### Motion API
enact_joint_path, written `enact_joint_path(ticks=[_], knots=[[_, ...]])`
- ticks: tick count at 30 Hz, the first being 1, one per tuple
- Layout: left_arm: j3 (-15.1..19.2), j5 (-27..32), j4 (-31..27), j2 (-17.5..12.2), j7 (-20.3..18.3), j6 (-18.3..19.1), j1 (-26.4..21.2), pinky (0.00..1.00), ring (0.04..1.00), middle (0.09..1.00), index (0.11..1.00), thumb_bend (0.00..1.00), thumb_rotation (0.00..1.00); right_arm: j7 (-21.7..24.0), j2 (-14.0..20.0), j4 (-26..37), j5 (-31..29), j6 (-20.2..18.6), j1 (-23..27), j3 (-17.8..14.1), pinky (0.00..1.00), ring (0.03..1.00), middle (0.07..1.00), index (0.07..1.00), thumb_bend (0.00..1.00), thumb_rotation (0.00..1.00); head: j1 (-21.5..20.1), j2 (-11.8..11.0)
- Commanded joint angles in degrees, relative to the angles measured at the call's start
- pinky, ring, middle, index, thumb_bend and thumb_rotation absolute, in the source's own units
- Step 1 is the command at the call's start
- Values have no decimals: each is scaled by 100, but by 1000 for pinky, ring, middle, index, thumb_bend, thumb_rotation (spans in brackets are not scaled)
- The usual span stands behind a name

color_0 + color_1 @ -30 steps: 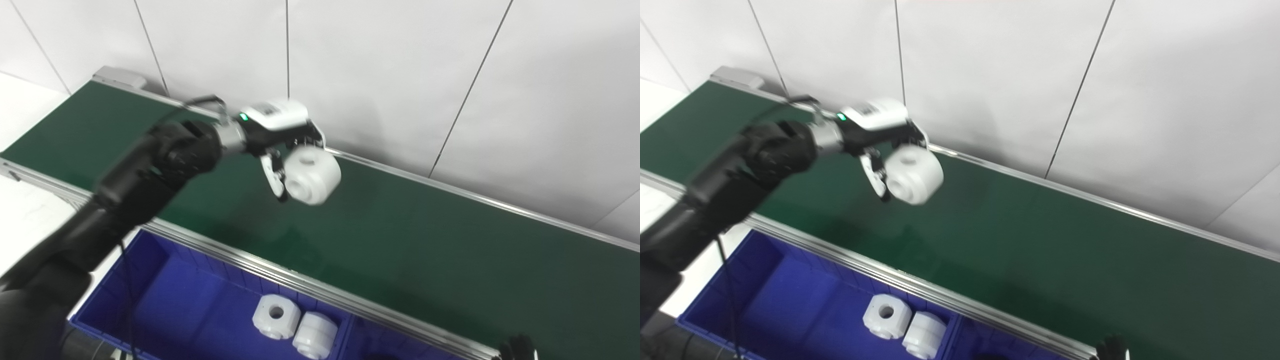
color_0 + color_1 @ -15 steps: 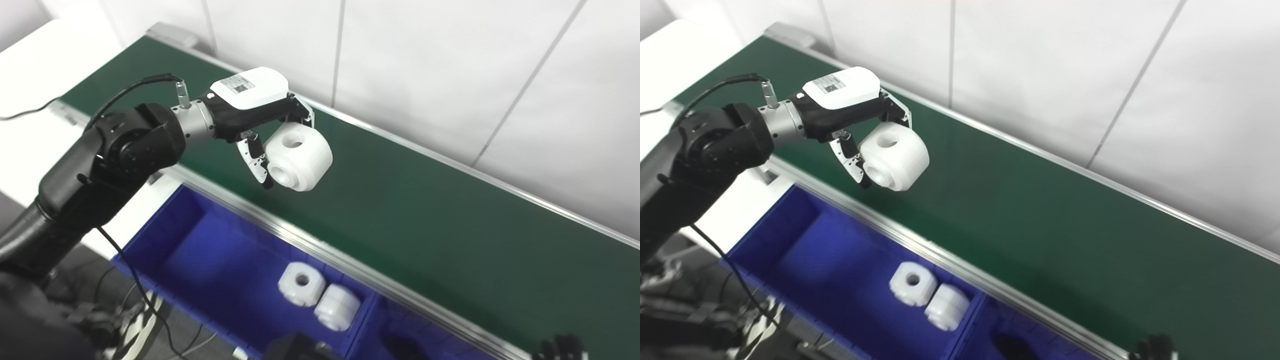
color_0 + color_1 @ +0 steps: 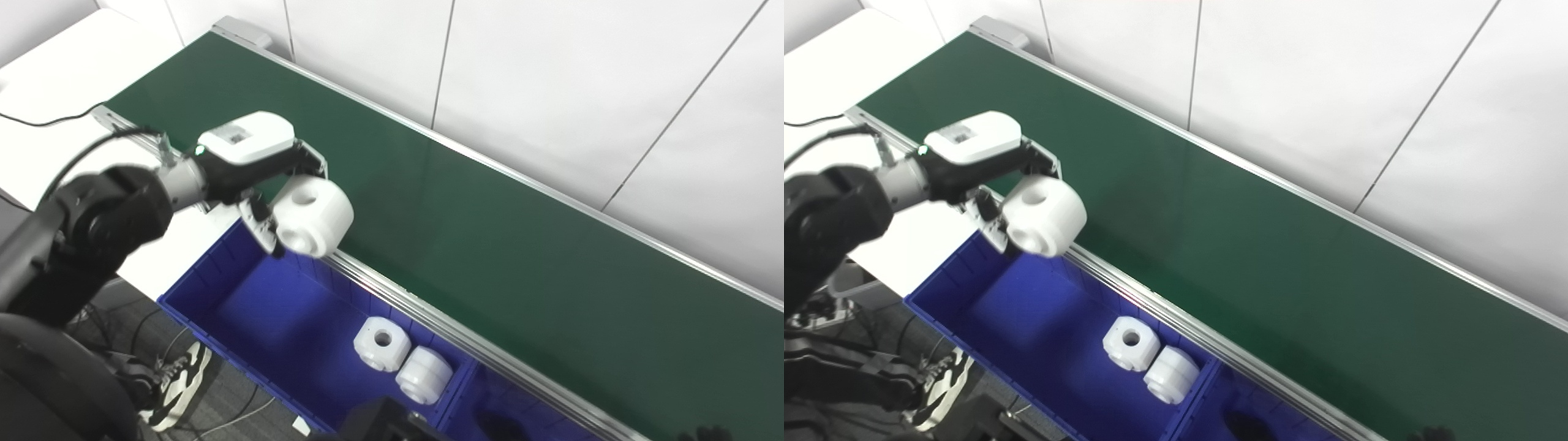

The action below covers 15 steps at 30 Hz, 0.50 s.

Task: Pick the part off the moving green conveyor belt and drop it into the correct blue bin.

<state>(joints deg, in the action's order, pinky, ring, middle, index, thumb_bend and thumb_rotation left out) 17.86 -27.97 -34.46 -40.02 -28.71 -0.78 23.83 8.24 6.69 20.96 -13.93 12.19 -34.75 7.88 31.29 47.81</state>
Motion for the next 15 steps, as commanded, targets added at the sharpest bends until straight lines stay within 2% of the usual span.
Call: enact_joint_path(ticks=[1, 5, 7, 10, 12, 15], knots=[[137, -48, 106, -34, 376, -356, 138, 561, 588, 544, 485, 521, 53, 81, -17, 205, -35, 29, -13, 27, 1000, 1000, 1000, 1000, 899, 1000, -60, 1], [-83, -325, 507, 214, 695, -732, 345, 518, 567, 560, 485, 522, 55, 44, -78, 187, 16, 87, -40, 58, 1000, 1000, 1000, 1000, 885, 1000, -200, 12], [-285, -558, 653, 311, 728, -767, 359, 504, 569, 570, 485, 522, 55, 32, -93, 191, 64, 113, -66, 58, 1000, 1000, 1000, 1000, 881, 1000, -232, 15], [-657, -983, 742, 349, 496, -582, 312, 526, 593, 590, 486, 522, 56, 18, -108, 211, 146, 137, -105, 54, 1000, 1000, 1000, 1000, 882, 1000, -259, -1], [-924, -1222, 851, 329, 426, -619, 242, 575, 610, 592, 487, 523, 59, 13, -129, 216, 148, 146, -124, 49, 1000, 1000, 1000, 1000, 885, 1000, -268, -2], [-1230, -1528, 960, 301, 252, -531, 117, 588, 613, 598, 488, 523, 63, 9, -149, 244, 189, 125, -155, 57, 1000, 1000, 1000, 1000, 892, 1000, -286, 8]])
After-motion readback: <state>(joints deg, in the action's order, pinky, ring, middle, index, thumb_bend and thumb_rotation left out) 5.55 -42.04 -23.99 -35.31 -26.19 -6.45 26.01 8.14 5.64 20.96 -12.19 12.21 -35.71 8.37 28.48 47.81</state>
